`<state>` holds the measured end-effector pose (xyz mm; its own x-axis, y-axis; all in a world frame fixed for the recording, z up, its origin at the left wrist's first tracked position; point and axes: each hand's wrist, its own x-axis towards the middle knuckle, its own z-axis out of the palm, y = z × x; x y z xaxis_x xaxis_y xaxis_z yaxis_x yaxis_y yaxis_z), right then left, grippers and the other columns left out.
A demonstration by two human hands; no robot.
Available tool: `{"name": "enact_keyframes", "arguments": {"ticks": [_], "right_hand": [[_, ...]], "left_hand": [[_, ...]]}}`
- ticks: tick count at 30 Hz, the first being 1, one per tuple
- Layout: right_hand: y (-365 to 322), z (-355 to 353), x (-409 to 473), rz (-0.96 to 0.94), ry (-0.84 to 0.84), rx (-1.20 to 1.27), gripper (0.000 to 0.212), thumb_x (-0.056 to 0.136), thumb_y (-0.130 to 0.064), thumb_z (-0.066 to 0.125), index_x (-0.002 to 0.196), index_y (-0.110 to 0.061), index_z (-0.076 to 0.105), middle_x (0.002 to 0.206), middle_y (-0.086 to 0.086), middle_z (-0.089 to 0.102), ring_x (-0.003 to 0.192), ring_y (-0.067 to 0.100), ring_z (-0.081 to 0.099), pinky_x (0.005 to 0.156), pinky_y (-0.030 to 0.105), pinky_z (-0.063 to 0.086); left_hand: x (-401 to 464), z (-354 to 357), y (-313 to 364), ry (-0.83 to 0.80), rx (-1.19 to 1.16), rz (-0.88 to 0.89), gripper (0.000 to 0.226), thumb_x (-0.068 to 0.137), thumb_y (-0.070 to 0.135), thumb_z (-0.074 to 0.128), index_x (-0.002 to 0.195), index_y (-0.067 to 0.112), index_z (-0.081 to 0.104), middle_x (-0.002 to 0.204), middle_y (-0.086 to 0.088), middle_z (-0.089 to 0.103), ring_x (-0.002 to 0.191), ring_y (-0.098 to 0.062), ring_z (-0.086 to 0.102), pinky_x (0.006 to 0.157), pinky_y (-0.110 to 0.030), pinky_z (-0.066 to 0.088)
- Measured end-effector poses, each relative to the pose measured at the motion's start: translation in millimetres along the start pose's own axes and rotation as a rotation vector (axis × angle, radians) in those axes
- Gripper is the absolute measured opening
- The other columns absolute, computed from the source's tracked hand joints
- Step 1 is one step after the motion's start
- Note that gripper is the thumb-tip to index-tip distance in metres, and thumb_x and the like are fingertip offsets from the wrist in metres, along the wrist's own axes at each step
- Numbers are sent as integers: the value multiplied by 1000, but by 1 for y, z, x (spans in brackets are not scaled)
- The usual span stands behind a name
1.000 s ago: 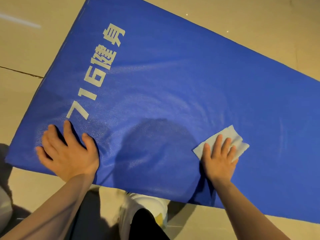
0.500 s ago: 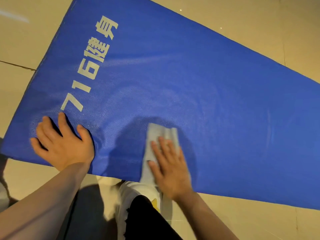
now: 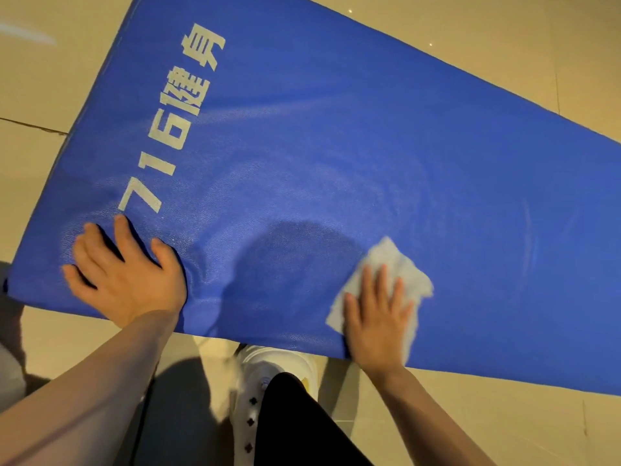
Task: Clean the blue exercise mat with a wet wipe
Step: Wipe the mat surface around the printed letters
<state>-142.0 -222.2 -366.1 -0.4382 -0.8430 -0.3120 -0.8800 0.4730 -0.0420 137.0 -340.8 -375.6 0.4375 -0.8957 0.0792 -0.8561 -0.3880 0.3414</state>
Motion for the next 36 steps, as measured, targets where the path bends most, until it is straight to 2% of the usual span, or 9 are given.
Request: {"name": "enact_keyframes", "arguments": {"ticks": [5,8,11,17,21,25,30,33,36], "right_hand": [[-79,-23,36,-565,-28,67,63,98,-60,14,155,-33,20,163,-8,5,151,25,-5,115,53,-14],[-75,-28,80,-656,-23,27,64,95,-62,23,153,-34,28,162,-7,17,151,23,13,116,59,3],[-46,-42,127,-442,57,44,68,93,-65,25,154,-35,22,164,-6,12,151,23,13,119,55,2],[57,-64,140,321,-32,89,66,99,-61,21,156,-37,-1,165,-7,-8,151,19,-3,119,54,-1],[36,-51,116,500,-5,122,65,102,-54,16,156,-27,-6,165,1,-10,151,26,-6,118,56,-2],[-50,-27,85,68,65,39,75,91,-59,5,157,-22,6,164,8,-1,150,38,1,115,59,-2],[-150,-4,24,-656,53,2,64,95,-55,27,149,-23,38,159,8,29,146,39,16,113,67,7],[-148,-18,22,-744,24,89,61,95,-54,31,145,-23,46,158,7,32,147,36,23,111,68,13],[-135,-43,32,-623,122,356,47,94,-42,43,130,-17,60,150,8,43,141,25,32,115,54,15]], "left_hand": [[0,0,1,14,8,-4,55,99,37,36,147,12,36,156,-21,29,145,-39,23,117,-57,10],[-1,2,-2,19,1,10,55,99,37,37,147,11,38,155,-22,30,144,-40,24,116,-58,11],[1,3,-2,12,16,7,55,99,38,37,147,11,38,156,-21,30,145,-39,23,117,-57,10],[1,3,-1,30,-9,-5,54,98,34,41,145,9,41,154,-22,32,144,-39,25,116,-57,11],[0,3,1,26,-4,-13,54,97,34,41,145,9,42,153,-21,32,144,-38,25,116,-57,11],[2,1,1,8,-18,-29,56,96,37,38,145,10,42,154,-21,32,145,-37,24,117,-55,10],[7,-10,-2,-51,-91,-56,61,91,41,42,144,11,46,154,-19,34,145,-35,25,118,-53,9],[11,-19,-6,-131,-162,-61,65,86,41,46,143,11,49,154,-18,34,144,-34,26,118,-50,9],[15,-31,-8,-169,-200,-8,59,85,37,48,135,6,54,147,-18,41,137,-38,35,114,-54,20]]}}
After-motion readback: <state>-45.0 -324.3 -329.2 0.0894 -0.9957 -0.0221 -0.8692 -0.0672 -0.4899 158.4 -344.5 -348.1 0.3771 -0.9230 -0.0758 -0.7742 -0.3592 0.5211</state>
